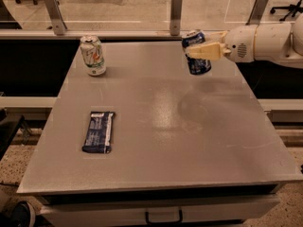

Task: Place pepsi can upright

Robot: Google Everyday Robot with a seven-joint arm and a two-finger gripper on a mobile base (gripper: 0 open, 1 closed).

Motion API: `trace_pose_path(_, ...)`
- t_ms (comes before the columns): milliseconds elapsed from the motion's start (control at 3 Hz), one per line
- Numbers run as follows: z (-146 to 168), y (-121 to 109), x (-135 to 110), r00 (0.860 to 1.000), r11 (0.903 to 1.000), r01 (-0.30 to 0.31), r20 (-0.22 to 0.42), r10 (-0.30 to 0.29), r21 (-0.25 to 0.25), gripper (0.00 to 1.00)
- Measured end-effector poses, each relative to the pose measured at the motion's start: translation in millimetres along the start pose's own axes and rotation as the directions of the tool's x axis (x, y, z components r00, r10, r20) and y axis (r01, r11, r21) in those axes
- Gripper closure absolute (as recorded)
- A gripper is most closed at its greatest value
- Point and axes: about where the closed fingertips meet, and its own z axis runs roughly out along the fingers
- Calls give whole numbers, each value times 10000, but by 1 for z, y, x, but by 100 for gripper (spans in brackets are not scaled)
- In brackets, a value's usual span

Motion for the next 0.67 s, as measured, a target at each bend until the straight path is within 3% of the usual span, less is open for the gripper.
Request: trace_pose_path(667,10,1,10,9888,9994,-59,1490,111,-352,100)
